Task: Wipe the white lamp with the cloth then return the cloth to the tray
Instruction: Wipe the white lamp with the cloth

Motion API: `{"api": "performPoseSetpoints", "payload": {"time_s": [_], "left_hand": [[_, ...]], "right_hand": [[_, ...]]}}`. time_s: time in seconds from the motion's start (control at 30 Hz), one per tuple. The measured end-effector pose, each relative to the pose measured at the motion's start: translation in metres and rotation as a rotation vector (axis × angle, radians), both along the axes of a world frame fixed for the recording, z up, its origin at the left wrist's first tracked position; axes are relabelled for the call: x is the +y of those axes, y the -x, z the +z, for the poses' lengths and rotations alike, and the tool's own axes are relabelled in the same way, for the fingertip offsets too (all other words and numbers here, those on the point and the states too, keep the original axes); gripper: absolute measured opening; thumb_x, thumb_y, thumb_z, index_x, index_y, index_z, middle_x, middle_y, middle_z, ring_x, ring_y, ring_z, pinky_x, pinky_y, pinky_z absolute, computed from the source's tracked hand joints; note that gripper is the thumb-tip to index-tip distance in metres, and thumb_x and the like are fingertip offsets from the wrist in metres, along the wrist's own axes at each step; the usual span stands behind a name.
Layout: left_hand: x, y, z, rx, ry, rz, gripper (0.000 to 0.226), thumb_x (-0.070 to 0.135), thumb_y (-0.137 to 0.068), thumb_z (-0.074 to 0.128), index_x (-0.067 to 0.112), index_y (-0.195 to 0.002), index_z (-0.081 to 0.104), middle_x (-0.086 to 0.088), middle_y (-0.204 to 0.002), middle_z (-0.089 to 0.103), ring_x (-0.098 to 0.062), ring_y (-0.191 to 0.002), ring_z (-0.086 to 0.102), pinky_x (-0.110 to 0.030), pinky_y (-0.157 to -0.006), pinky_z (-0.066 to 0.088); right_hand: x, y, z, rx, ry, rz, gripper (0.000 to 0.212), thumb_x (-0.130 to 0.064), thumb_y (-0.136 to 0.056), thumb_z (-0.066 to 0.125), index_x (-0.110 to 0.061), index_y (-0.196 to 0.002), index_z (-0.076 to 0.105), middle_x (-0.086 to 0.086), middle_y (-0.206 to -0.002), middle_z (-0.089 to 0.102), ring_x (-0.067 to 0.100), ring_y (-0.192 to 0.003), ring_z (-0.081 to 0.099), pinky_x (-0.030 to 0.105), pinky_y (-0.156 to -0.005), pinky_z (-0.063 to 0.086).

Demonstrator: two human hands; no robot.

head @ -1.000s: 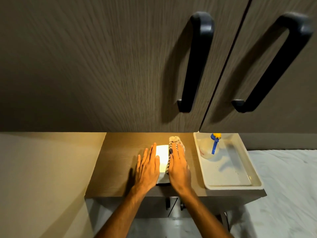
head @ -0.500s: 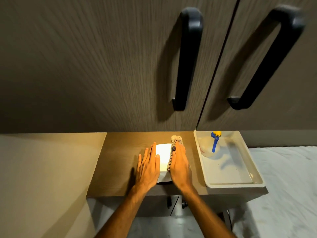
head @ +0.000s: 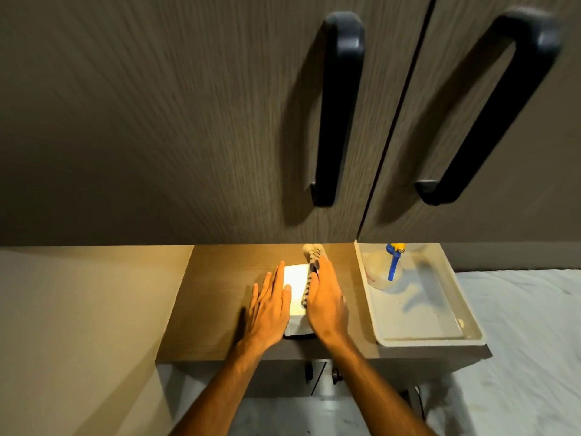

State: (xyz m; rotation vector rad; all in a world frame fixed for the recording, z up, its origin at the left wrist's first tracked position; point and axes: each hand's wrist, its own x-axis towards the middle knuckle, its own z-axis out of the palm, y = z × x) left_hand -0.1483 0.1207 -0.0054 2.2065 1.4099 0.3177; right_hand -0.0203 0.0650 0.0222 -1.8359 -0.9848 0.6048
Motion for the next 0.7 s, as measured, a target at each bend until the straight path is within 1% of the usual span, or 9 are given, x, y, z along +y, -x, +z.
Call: {"api": "performPoseSetpoints", "payload": {"time_s": [0.07,0.13,0.2,0.27,0.43,0.5,0.57,0.63,0.7], "left_hand": [[0.001,0.001,0.000,0.010,0.013,-0.011,0.059,0.038,-0.106,0.012,0.023,-0.158,-0.010,-0.001,-0.171,0.005,-0.022,-0.158,0.004,-0.050,-0.129,-0.002],[0.001,0.003,0.003,0.009,0.021,-0.030,0.059,0.035,-0.107,0.016,0.022,-0.158,-0.011,0.000,-0.171,0.003,-0.022,-0.158,0.002,-0.051,-0.129,-0.001],[-0.001,0.005,0.008,0.052,0.005,-0.073,0.063,0.031,-0.107,0.024,0.019,-0.159,-0.010,0.000,-0.171,-0.002,-0.021,-0.158,-0.002,-0.051,-0.129,-0.001],[-0.002,0.006,0.008,0.103,-0.018,-0.094,0.061,0.026,-0.107,0.025,0.015,-0.159,-0.007,-0.001,-0.170,-0.004,-0.021,-0.158,-0.003,-0.049,-0.130,-0.002],[-0.001,0.000,0.012,0.036,0.036,-0.035,0.056,0.029,-0.109,0.018,0.018,-0.159,-0.004,-0.004,-0.171,0.005,-0.020,-0.158,0.002,-0.045,-0.129,-0.004],[-0.001,-0.002,0.012,0.001,0.037,-0.006,0.057,0.034,-0.108,0.017,0.023,-0.160,-0.004,-0.002,-0.171,0.009,-0.021,-0.158,0.005,-0.047,-0.127,-0.004],[0.000,-0.003,0.013,0.006,0.042,0.021,0.057,0.039,-0.108,0.017,0.028,-0.159,-0.003,0.000,-0.171,0.008,-0.023,-0.158,0.005,-0.048,-0.126,-0.006],[0.001,-0.001,0.017,0.050,0.036,0.018,0.058,0.045,-0.106,0.016,0.031,-0.159,-0.003,0.002,-0.171,0.004,-0.024,-0.158,0.001,-0.049,-0.125,-0.009],[0.003,0.001,0.023,0.152,0.002,0.000,0.062,0.051,-0.102,0.012,0.031,-0.159,-0.003,0.001,-0.171,-0.001,-0.025,-0.158,-0.004,-0.051,-0.125,-0.011]], "right_hand": [[-0.032,0.020,-0.013,0.022,-0.027,-0.066,0.069,-0.064,-0.096,0.040,-0.029,-0.155,0.032,-0.023,-0.138,0.050,0.008,-0.126,0.059,0.007,-0.089,0.048],[-0.050,0.032,-0.023,-0.358,-0.018,-0.014,0.066,-0.045,-0.099,0.051,-0.014,-0.155,0.036,0.000,-0.156,0.045,0.029,-0.146,0.043,0.028,-0.115,0.040],[-0.043,0.031,-0.020,-0.710,-0.011,0.121,0.058,-0.036,-0.100,0.045,-0.015,-0.154,0.040,0.008,-0.161,0.040,0.031,-0.152,0.033,0.042,-0.120,0.034],[-0.022,0.019,-0.002,-0.722,-0.027,0.285,0.054,-0.038,-0.102,0.039,-0.021,-0.154,0.042,0.002,-0.162,0.039,0.025,-0.153,0.031,0.042,-0.121,0.037],[0.030,-0.016,0.018,-0.483,0.082,0.345,0.041,-0.038,-0.108,0.038,-0.029,-0.146,0.048,-0.002,-0.155,0.048,0.017,-0.145,0.041,0.030,-0.110,0.045],[0.031,-0.016,0.021,-0.090,0.094,0.135,0.028,-0.041,-0.107,0.041,-0.038,-0.129,0.058,-0.005,-0.122,0.069,0.001,-0.105,0.066,0.013,-0.078,0.051],[0.033,-0.019,0.019,0.287,0.089,-0.070,0.029,-0.042,-0.105,0.047,-0.031,-0.123,0.067,-0.006,-0.085,0.071,-0.005,-0.064,0.066,0.006,-0.050,0.046],[0.030,-0.031,0.017,0.442,0.096,-0.175,0.033,-0.037,-0.105,0.048,-0.018,-0.122,0.069,-0.004,-0.087,0.069,0.003,-0.080,0.069,0.006,-0.054,0.047],[0.019,-0.049,0.007,0.459,0.145,-0.232,0.037,-0.033,-0.107,0.043,-0.012,-0.132,0.062,0.008,-0.118,0.070,0.025,-0.115,0.066,0.016,-0.086,0.053]]}}
